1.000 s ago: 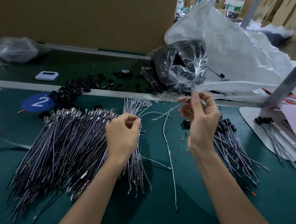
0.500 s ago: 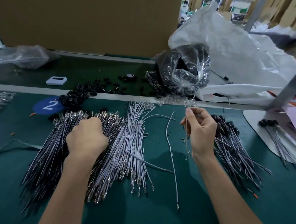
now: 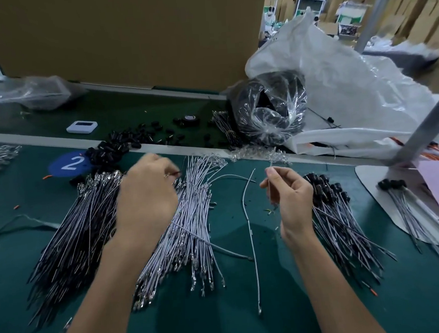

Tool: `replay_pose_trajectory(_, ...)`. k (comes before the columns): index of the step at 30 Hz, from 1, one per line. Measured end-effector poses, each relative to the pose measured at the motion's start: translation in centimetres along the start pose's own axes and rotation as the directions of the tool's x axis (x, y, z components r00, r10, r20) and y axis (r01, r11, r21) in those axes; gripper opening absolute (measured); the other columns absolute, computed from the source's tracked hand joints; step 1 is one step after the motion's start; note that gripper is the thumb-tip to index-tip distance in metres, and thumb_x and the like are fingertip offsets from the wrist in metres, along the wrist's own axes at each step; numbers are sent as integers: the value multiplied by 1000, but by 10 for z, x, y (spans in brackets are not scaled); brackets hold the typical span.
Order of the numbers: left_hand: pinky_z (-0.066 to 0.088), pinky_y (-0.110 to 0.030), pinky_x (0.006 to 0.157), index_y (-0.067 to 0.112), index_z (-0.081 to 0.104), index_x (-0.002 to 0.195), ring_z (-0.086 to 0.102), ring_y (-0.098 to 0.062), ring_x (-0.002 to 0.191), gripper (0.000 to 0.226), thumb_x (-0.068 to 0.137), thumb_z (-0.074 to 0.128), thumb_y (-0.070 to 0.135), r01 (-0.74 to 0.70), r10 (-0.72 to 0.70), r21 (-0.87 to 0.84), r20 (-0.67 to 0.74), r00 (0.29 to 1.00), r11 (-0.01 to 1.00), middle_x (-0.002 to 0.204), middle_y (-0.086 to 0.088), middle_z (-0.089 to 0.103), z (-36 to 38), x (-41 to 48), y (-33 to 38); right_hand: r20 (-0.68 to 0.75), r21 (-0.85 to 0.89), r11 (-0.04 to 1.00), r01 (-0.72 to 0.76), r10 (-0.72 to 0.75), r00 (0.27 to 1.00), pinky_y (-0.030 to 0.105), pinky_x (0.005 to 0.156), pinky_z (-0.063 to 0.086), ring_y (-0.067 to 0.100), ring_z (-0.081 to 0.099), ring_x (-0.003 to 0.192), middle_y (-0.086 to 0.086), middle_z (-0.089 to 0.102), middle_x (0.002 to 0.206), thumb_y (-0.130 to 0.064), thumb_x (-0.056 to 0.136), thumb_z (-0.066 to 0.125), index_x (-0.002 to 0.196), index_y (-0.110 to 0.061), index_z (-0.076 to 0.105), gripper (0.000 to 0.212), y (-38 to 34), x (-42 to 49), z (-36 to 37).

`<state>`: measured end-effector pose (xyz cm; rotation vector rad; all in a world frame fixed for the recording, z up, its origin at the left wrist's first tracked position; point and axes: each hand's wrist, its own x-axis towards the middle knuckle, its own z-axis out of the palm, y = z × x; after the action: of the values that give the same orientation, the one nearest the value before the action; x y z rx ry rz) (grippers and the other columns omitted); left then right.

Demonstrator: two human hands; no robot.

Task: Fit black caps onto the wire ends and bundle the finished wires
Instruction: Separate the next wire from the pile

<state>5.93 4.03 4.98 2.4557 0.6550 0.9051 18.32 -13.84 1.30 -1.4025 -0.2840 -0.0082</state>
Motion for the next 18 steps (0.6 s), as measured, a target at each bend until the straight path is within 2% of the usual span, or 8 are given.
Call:
replay_pose_trajectory(2,55,-27,82,7,74,96,65,-14,82,22,83,66,-8,-229,235,-152,21,972,961,99,-2,72,9,-6,16,70,40,994,-103,100,993,16,51,44,8,58,54,2,70,67,-12,92,62,82,-11,69,12,-1,0,0)
replay_pose_trajectory(4,59,-32,77,4,76,91,71,-19,82,31,73,66,-20,-414,437,-213,75,896,885,95,-4,75,23,-15,27,123,61,980,-192,183,975,18,54,48,14,66,61,7,73,73,-12,91,63,82,-10,70,12,-2,0,2)
replay_pose_trajectory(7,60,-32,67,6,76,88,73,-20,80,41,59,70,-23,-577,610,-210,153,778,789,98,-3,76,44,-31,35,168,64,959,-276,262,950,22,59,55,19,71,68,12,75,78,-11,91,63,82,-8,72,12,-2,-2,2)
replay_pose_trajectory(11,58,-30,63,6,74,85,71,-19,81,40,55,75,-20,-632,670,-234,149,727,739,98,-2,75,59,-37,37,201,101,937,-335,311,929,23,58,54,22,72,70,15,75,81,-10,91,63,84,-5,70,11,-2,-3,1)
replay_pose_trajectory(14,58,-31,70,6,74,83,72,-18,86,35,58,76,-19,-638,681,-258,140,719,726,99,-3,75,61,-38,38,214,116,939,-323,294,932,25,59,55,24,72,70,16,75,84,-11,92,63,86,-5,69,11,-1,-2,1)
replay_pose_trajectory(18,55,-28,83,5,75,83,72,-19,93,36,57,76,-21,-628,675,-263,165,719,733,102,-6,75,62,-40,39,217,130,936,-327,295,931,26,59,55,21,69,66,13,73,78,-11,90,66,79,-8,71,12,2,-1,4)
